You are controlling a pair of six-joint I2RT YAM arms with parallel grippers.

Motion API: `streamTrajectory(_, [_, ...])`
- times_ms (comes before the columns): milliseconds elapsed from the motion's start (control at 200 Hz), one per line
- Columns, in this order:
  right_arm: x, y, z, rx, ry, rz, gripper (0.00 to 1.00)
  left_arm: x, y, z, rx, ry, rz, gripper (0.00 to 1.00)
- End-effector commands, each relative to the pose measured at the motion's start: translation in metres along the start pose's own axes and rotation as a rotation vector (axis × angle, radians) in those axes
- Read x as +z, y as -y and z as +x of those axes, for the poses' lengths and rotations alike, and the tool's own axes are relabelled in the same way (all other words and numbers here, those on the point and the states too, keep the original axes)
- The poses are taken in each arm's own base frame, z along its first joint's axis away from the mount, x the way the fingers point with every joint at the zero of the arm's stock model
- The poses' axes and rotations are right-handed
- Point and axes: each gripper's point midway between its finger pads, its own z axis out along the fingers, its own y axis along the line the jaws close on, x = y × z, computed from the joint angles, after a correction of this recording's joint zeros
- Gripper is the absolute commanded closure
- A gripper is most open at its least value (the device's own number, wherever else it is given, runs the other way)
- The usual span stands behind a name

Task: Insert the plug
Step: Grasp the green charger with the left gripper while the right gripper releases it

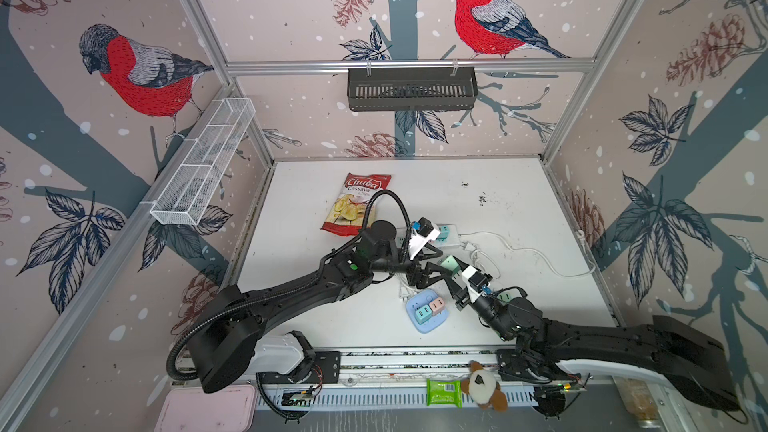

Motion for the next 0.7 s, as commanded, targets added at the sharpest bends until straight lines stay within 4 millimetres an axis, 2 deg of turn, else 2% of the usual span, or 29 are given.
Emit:
streamTrajectory(0, [0.001,0.003,-0.012,0.006,0.042,0.017,0.98,0.008,-0.002,0.009,-0.006,-0.051,0.011,0.30])
streamTrajectory(130, [0.001,0.001,-0.013,0.007,0.048,0.013,0.98,0.014,-0.006,0.014,-0.022,-0.070,0.008,0.36])
streamTrajectory(305, [0.003,0.000,-0.011,0.000,0.038,0.012,0.98,0.014,-0.002,0.012,-0.020,-0.068,0.027,0.47])
streamTrajectory(470, [0.006,-0.002,-0.010,0.000,0.030,0.015,0.98,0.013,0.005,0.011,-0.013,-0.067,0.059,0.73])
streamTrajectory(605, [0.009,-0.003,-0.010,-0.001,0.018,0.016,0.97,0.012,0.006,0.010,-0.004,-0.067,0.059,1.00])
streamTrajectory(660, [0.009,-0.002,-0.009,0.007,0.012,0.025,0.92,0.011,0.006,0.009,0.001,-0.063,0.053,1.00])
streamTrajectory(695, [0.010,0.000,-0.008,0.011,0.006,0.035,0.83,0.010,0.006,0.008,0.008,-0.059,0.050,1.00])
